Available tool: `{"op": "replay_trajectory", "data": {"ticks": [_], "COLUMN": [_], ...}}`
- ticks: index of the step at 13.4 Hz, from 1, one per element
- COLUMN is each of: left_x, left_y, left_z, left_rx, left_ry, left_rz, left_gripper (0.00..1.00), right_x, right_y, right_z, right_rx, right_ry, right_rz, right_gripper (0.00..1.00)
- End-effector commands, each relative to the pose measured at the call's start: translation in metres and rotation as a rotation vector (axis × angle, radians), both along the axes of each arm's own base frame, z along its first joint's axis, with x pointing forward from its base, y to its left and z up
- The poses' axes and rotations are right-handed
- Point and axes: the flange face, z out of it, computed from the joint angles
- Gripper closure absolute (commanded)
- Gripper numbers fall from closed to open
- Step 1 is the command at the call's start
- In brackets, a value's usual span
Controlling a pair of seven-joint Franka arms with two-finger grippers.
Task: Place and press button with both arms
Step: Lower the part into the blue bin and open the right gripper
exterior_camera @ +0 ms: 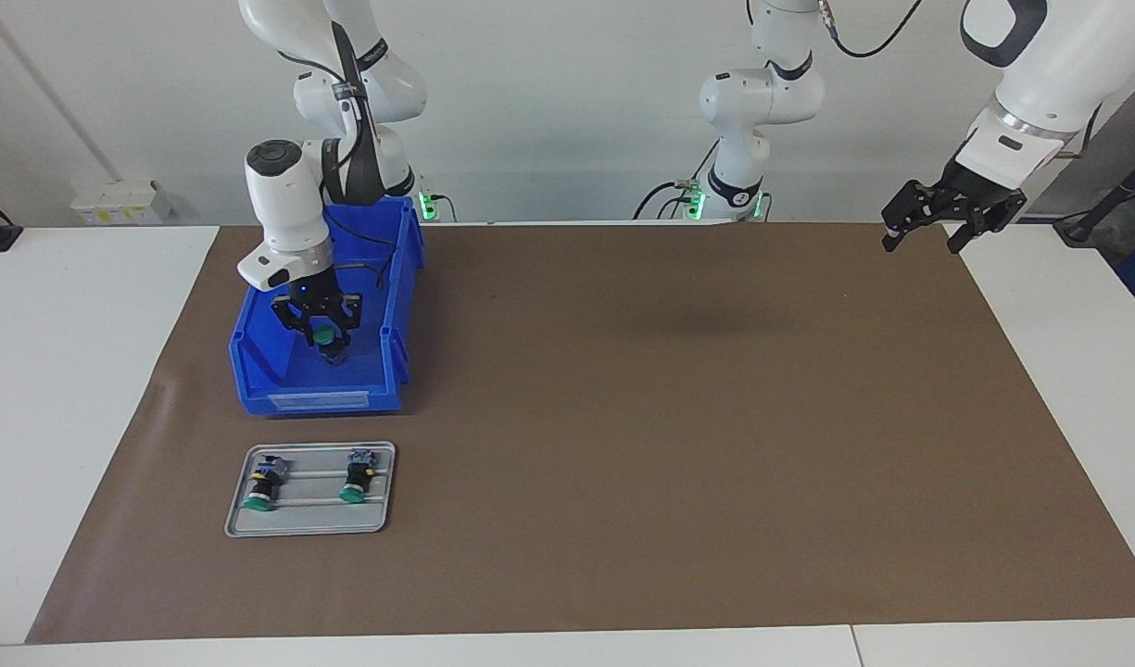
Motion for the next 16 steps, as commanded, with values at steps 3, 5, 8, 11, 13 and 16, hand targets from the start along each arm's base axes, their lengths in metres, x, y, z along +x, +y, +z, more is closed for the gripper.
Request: {"op": "replay_trajectory", "data": {"ticks": [3,5,8,11,13,16], "left_x": [-0.009,-0.009,-0.009,-0.009,-0.009,-0.009], "left_y": [0.001,0.001,0.001,0.001,0.001,0.001], "left_z": [0.0,0.0,0.001,0.0,0.0,0.0], "left_rx": [-0.004,-0.004,-0.004,-0.004,-0.004,-0.004], "left_ry": [-0.009,-0.009,-0.01,-0.009,-0.009,-0.009], "left_rz": [0.01,0.01,0.01,0.01,0.01,0.01], "left_gripper": [0.0,0.0,0.0,0.0,0.0,0.0], "right_x": [0.013,0.026,0.043,0.059,0.058,0.061], "right_y": [-0.003,-0.003,0.0,0.014,0.015,0.012], "right_z": [0.029,0.064,0.132,0.196,0.228,0.293], "right_rx": [-0.003,-0.016,-0.021,0.024,0.033,0.097], "right_ry": [-0.027,0.022,0.061,0.086,0.093,0.115], "right_rz": [0.0,-0.009,-0.06,-0.122,-0.147,-0.17], "right_gripper": [0.0,0.0,0.0,0.0,0.0,0.0]}}
